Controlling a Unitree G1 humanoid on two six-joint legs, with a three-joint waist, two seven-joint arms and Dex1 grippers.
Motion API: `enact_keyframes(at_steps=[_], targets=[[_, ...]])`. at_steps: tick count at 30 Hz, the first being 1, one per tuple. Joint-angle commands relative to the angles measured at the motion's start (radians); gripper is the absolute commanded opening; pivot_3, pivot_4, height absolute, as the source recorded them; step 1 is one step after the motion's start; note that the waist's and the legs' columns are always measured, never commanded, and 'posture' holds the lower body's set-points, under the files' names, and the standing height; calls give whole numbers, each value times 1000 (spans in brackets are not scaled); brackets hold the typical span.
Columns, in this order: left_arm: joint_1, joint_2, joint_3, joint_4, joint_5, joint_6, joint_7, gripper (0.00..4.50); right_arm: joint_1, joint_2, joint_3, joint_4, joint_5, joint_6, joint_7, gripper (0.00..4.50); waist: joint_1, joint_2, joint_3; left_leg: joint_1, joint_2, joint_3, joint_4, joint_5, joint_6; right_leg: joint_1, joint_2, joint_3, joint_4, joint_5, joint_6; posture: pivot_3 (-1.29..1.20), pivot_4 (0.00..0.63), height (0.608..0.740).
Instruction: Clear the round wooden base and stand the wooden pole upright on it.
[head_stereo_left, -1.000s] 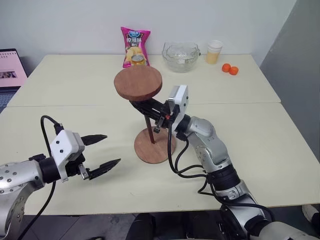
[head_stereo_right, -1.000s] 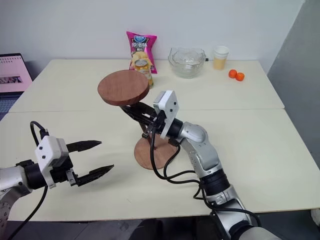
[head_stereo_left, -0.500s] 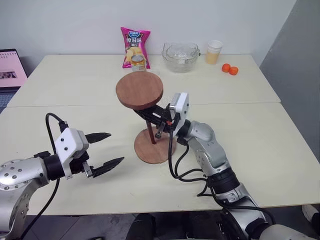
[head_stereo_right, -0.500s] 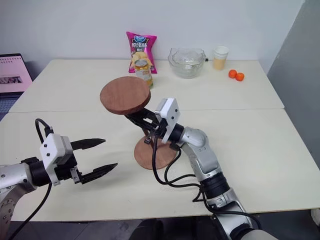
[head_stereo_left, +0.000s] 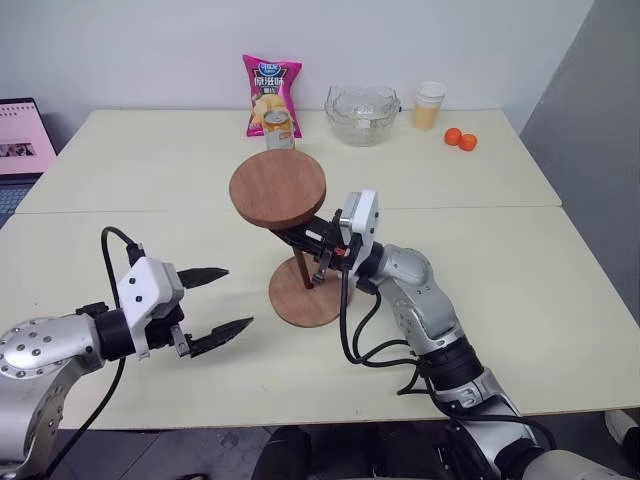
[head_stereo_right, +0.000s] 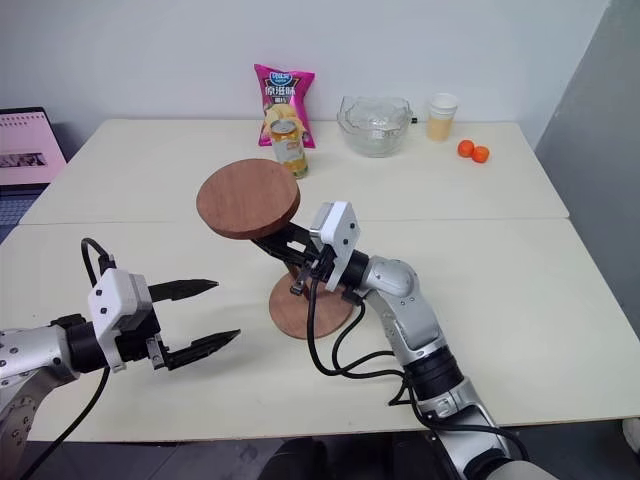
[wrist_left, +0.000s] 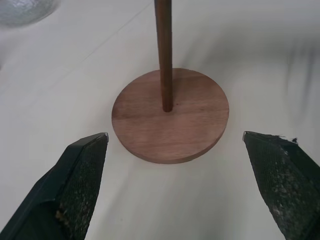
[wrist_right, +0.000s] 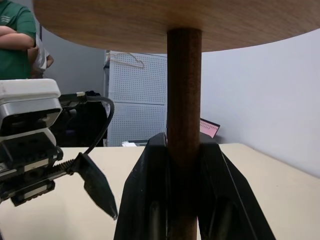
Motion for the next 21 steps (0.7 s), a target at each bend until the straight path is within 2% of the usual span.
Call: enact_keyframes(at_steps=[1,14,21], targets=[[-4,13,6,-13,-7,-13,-4,4500,2,-17,2,18,-20,3,4,257,0,0,0,0,0,0,0,0,0,0,0,0,0,0,0,0,150,740],[-8,10,-1,2,2,-28,-9,4500,37,-38,56,-43,-4,60,54,257,0,0,0,3,0,0,0,0,0,2,0,0,0,0,0,0,150,740],[-9,9,-5,13,8,-40,-12,4500,30,-51,50,-6,-37,104,16,257,0,-1,0,4,0,0,-1,0,0,3,0,1,0,0,0,0,150,740]])
